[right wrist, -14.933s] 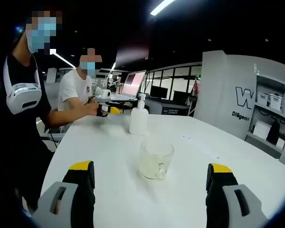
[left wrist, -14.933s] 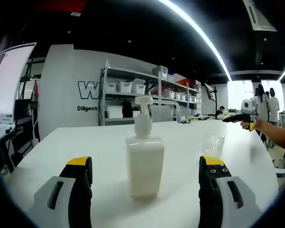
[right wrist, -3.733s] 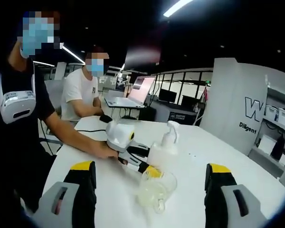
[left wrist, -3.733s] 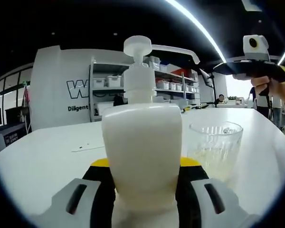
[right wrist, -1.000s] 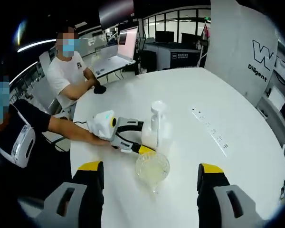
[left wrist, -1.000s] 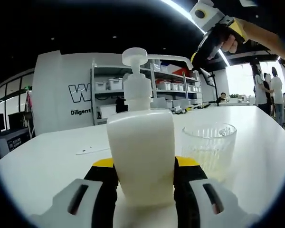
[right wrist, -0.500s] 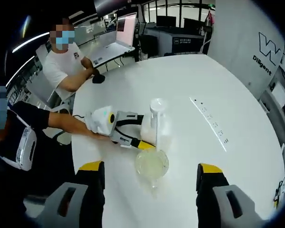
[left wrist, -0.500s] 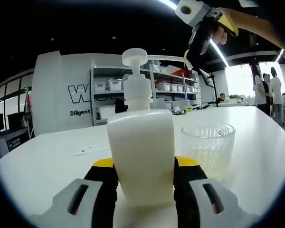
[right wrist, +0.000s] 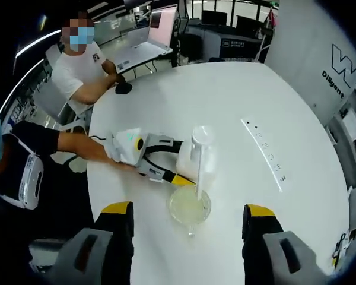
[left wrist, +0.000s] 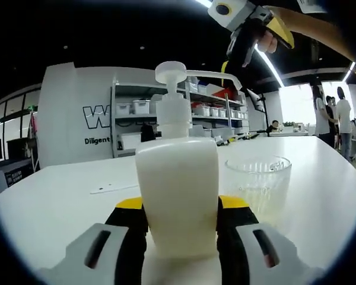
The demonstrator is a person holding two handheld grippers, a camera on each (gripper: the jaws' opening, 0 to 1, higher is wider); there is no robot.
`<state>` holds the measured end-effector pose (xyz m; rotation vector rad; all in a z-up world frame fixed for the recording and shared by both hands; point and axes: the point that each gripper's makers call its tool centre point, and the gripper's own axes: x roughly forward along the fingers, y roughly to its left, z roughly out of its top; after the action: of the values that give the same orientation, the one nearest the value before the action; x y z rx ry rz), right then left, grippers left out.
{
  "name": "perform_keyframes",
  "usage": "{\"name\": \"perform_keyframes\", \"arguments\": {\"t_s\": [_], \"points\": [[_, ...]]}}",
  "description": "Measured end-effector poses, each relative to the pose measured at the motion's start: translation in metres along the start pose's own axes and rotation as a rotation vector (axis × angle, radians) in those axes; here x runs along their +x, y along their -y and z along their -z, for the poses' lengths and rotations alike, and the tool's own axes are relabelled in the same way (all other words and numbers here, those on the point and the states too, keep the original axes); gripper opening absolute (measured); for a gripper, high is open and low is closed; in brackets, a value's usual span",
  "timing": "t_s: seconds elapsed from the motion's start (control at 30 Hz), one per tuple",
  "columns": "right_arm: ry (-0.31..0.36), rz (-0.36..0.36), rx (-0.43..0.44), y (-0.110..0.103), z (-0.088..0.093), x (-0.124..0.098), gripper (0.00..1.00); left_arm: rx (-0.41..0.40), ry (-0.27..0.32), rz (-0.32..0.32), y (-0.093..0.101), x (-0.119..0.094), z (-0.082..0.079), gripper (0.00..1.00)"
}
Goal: Hold the bottle steady, press the pump all the way down and release, and repeat the specified number of times to dispense into the cup
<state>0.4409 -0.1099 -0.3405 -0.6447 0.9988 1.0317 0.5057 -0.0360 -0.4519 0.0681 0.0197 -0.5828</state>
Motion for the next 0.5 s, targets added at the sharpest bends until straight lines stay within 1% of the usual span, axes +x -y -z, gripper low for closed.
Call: {"name": "perform_keyframes", "arguments": {"t_s": [0.03,0.1,0.13,0.23,0.4,0.5], "points": [[-0.005,-0.003,-0.011,-0.001,0.000,0.001,0.71,-0.003,0.001,0.001,0.000,0.000,0.000,0.43],[-0.006,-0.011,-0.003,-0.001,-0.002,0.000,0.71,-0.005,0.001,0.003,0.000,0.000,0.000,0.43],[-0.002,-0.011,0.006,0.000,-0.005,0.000,0.70,-0.007,0.001,0.006,0.000,-0.001,0.000,0.43],[-0.005,-0.013,-0.001,0.001,-0.013,-0.001,0.70,-0.004,-0.002,0.012,-0.001,0.001,0.000,0.43],[-0.057,-0.030,0.001,0.000,-0.014,0.001,0.71,-0.002,-0.001,0.013,-0.001,0.001,0.000,0.43],[-0.116,-0.028,0.004,0.003,-0.013,0.002,0.71,0.001,-0.001,0.013,-0.001,0.001,-0.001,0.44]]}}
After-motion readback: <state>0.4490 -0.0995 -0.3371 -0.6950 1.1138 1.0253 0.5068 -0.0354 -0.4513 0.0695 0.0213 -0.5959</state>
